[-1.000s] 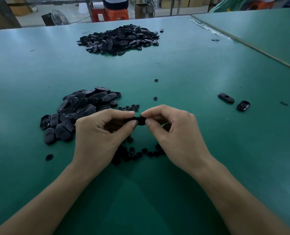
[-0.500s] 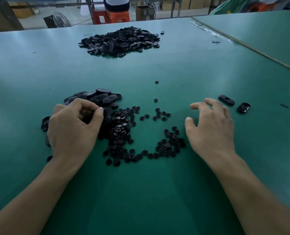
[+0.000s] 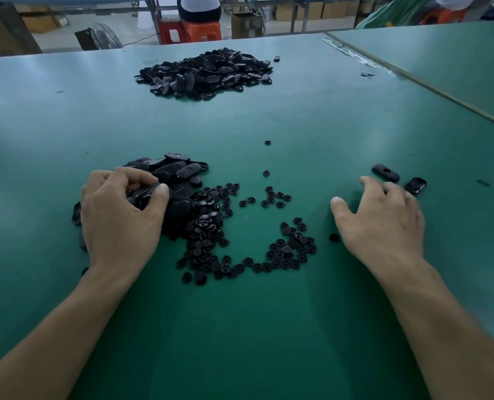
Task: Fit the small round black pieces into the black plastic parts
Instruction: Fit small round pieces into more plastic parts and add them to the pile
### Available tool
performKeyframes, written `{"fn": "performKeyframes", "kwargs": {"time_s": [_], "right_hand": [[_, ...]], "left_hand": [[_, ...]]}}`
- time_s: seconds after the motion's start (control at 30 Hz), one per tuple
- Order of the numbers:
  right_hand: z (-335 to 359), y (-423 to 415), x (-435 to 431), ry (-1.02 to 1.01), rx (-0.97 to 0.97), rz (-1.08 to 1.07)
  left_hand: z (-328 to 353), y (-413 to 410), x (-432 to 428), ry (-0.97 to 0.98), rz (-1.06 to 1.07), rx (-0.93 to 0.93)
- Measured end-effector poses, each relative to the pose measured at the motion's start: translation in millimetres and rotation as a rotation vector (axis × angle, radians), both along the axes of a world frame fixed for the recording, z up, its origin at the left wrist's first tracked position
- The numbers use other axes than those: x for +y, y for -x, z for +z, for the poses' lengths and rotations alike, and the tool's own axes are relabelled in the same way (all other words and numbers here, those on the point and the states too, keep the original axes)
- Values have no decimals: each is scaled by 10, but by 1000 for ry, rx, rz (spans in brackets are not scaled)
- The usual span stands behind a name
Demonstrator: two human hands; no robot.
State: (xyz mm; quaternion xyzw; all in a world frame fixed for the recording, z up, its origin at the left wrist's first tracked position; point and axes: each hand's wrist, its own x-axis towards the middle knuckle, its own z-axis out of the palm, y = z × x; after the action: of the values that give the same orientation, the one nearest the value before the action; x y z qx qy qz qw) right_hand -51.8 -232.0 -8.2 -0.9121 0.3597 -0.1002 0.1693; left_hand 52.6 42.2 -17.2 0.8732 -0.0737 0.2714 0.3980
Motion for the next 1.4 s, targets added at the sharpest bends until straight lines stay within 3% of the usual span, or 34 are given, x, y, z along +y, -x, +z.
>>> {"fn": "performKeyframes", "kwargs": {"time_s": [0.23,0.7,0.93,1.2,1.4], "right_hand": [[-4,-31,-88,-17,68,-41],[43,-17,31,23,-229,126],[18,-14,15,63,-168,181],[67,-35,165,-96,-485,302],[123,-27,443,-492,-607,615]], "left_hand": [[2,56,-18,9,-56,-72],[-3,106,-70,90,-177,-108],[4,148,-85,26,-248,-149],[48,293,-190,-77,-382,-128],[80,472,-377,60,-596,23]]}}
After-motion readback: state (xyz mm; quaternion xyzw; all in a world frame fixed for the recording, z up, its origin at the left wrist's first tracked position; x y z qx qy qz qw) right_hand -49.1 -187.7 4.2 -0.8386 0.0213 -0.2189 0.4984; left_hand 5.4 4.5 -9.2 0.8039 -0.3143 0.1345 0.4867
